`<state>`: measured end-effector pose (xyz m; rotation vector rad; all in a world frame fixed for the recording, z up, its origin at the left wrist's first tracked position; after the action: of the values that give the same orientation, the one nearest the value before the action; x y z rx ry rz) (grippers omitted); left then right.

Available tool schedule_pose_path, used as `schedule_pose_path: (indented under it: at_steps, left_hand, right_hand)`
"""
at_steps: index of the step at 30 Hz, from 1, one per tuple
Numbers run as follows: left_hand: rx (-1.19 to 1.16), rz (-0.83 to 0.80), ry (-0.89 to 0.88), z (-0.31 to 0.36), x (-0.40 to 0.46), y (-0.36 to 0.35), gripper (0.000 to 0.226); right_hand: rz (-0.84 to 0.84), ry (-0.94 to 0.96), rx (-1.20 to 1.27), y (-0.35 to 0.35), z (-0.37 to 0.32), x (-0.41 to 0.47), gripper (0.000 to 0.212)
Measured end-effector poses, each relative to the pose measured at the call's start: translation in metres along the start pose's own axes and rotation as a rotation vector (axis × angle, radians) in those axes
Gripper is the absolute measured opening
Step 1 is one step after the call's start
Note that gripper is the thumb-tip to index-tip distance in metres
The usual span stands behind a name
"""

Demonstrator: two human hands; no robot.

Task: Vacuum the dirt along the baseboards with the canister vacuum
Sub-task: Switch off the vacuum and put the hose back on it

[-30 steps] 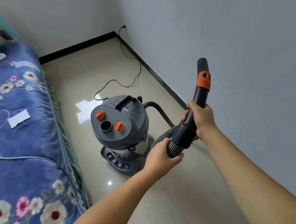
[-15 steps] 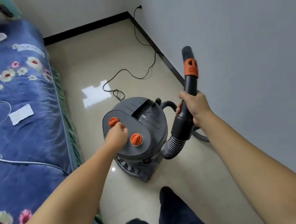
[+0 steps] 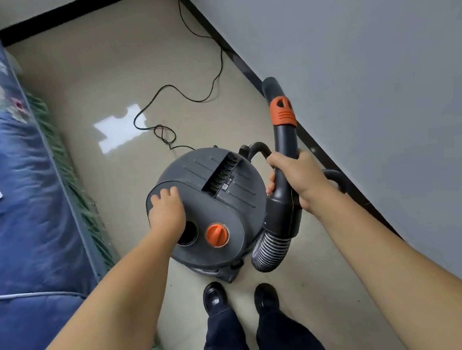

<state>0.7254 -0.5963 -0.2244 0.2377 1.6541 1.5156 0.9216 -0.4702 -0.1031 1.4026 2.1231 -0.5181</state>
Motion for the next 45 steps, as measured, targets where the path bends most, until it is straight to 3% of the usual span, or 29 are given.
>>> schedule_pose_path:
  at_steps: [7,13,16,18,20,22,24,26,30,34,37,41,43,45]
  left_hand:
    - [0.032,0.054,-0.026,-0.011,0.01,-0.005,0.024]
    - [-0.189,0.067,0.157,-0.011,0.009,0.002,0.026]
    - [-0.213,0.073,-0.005,0.007,-0.014,0.004,0.043]
    - [-0.387,-0.081,-0.282,0.037,-0.05,-0.002,0.058]
    - [-0.534,-0.371,-0.472,0.066,-0.096,-0.012,0.055]
    - [-0.72,-0.566,-0.431,0.075,-0.128,-0.017,0.046]
    - [-0.994,-0.638,-0.299,0.073,-0.143,-0.012,0.048]
    - [-1.123,-0.51,-0.296,0.074,-0.145,0.002,0.047]
    - [-1.27,-0.012,-0.1,0.072,-0.141,0.033,0.031]
    - [-1.506,0.111,-0.074,0.057,-0.153,0.056,0.038]
    - [-1.311,0.037,-0.2,0.041,-0.16,0.082,0.02]
    - [-1.08,-0.174,-0.228,0.018,-0.154,0.105,0.032]
    - [-0.898,-0.223,-0.208,0.01,-0.146,0.117,0.03]
    - [-0.669,-0.271,-0.217,0.01,-0.136,0.129,0.036]
  right_hand:
    - [0.023,-0.073,0.06,0.002,0.025,0.002,0.013]
    - [0.015,-0.056,0.024,0.003,0.02,-0.005,0.013]
    - [0.015,-0.082,0.075,0.002,0.006,-0.013,0.014]
    - [0.013,-0.086,0.119,-0.002,-0.01,-0.021,0.014]
    - [-0.014,-0.071,0.143,-0.008,-0.03,-0.03,0.014]
    - [-0.073,-0.043,0.158,-0.014,-0.054,-0.041,0.014]
    - [-0.102,0.001,0.217,-0.018,-0.08,-0.051,0.015]
    - [-0.096,0.031,0.294,-0.019,-0.104,-0.06,0.019]
    - [-0.074,0.026,0.531,-0.021,-0.135,-0.072,0.015]
    - [0.007,0.042,0.671,-0.014,-0.141,-0.063,0.037]
    - [0.082,0.006,0.377,0.003,-0.133,-0.054,0.048]
    - [0.089,-0.056,-0.584,0.028,-0.124,-0.062,0.063]
    - [0.067,0.102,-1.153,0.027,-0.134,-0.07,0.05]
    - [0.018,0.483,-1.533,0.004,-0.146,-0.079,0.035]
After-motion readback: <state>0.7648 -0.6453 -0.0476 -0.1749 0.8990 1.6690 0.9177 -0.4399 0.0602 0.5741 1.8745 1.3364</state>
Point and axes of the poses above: each hand's wrist, its own x-axis towards the middle knuckle, its own y-axis out of the back of the hand, z = x × y, the point moved 3 cm from there along x, towards the middle knuckle, and after that the axes turned 1 degree about -x, right-handed, at the moved point
